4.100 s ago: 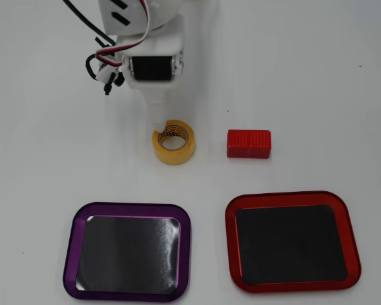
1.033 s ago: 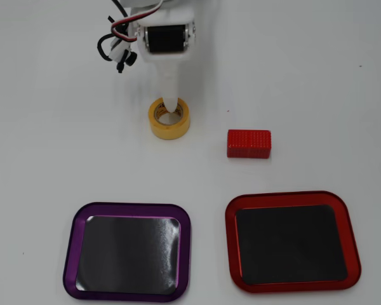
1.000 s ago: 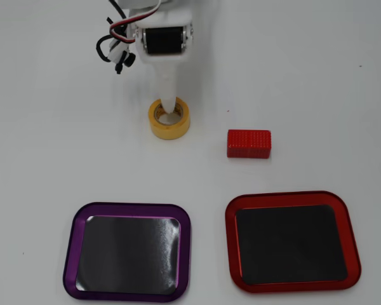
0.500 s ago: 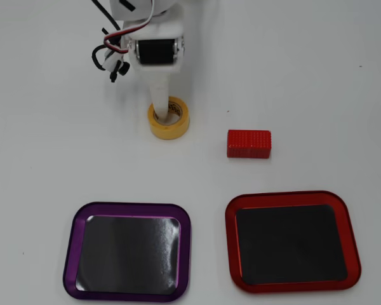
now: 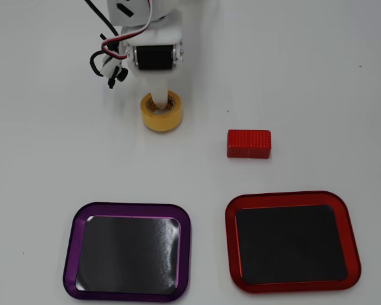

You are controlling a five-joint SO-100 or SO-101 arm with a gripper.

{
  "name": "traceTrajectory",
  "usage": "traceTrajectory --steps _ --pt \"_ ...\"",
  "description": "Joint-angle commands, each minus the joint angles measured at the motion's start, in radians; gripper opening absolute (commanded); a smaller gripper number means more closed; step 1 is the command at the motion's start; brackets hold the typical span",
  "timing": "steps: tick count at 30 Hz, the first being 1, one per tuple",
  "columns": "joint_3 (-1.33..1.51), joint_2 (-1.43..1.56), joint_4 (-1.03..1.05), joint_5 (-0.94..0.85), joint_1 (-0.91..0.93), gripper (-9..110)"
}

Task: Grasp a tape and put it in the right purple dish.

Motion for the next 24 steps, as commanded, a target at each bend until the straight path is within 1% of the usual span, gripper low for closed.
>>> traceTrajectory --steps 1,4,6,10,13,18,24 --pt "-0.13 0.098 0.031 0.011 0.002 -1" --pt "-0.268 0.152 0.015 0.005 0.002 -1" --pt "-0.37 0.137 -0.052 0.002 -0.015 -1" --pt "-0.494 -0.003 -0.193 0.0 -0.034 -1" --pt "-0.578 -0.169 -0.224 -0.005 -0.023 -1" --pt "-0.813 -0.422 -0.17 -0.009 0.005 -1" --pt "-1.088 -0.632 0.002 -0.012 0.02 0"
